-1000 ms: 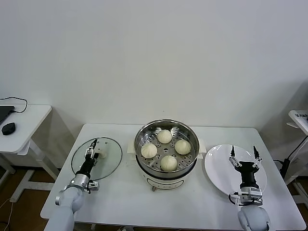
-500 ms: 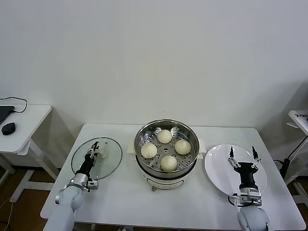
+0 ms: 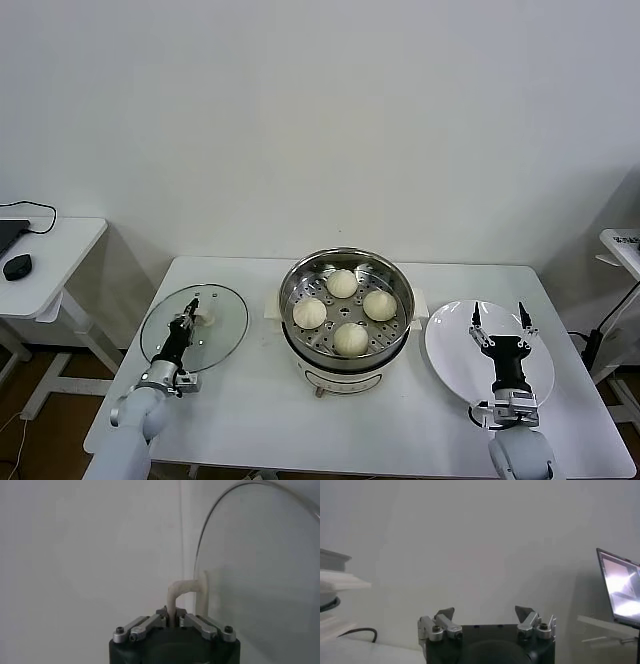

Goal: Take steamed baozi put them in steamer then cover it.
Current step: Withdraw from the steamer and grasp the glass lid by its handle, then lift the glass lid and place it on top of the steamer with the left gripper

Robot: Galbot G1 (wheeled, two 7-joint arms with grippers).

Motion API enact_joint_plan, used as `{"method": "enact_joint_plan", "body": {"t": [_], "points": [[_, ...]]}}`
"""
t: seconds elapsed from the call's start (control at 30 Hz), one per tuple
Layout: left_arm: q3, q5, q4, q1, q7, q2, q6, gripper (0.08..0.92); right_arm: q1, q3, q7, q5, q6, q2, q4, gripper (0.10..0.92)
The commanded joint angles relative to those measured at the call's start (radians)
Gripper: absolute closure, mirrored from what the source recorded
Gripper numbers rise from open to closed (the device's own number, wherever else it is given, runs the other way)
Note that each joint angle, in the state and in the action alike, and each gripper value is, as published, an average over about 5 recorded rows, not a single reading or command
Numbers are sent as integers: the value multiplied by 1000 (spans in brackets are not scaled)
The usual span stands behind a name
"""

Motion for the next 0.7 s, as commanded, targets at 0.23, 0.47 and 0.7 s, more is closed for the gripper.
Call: {"method": "enact_joint_plan", "body": {"t": [0.23, 0.47, 0.7], "points": [[-26, -226, -656, 177, 111, 82, 172, 810, 25, 0, 11, -2, -27, -11, 3, 203], [123, -237, -968, 209, 222, 88, 360, 810, 49, -7, 20, 0, -40, -8, -7, 203], [425, -167, -1050, 124, 314, 46, 532, 810, 55, -1, 20, 2, -42, -12, -17, 203]]}}
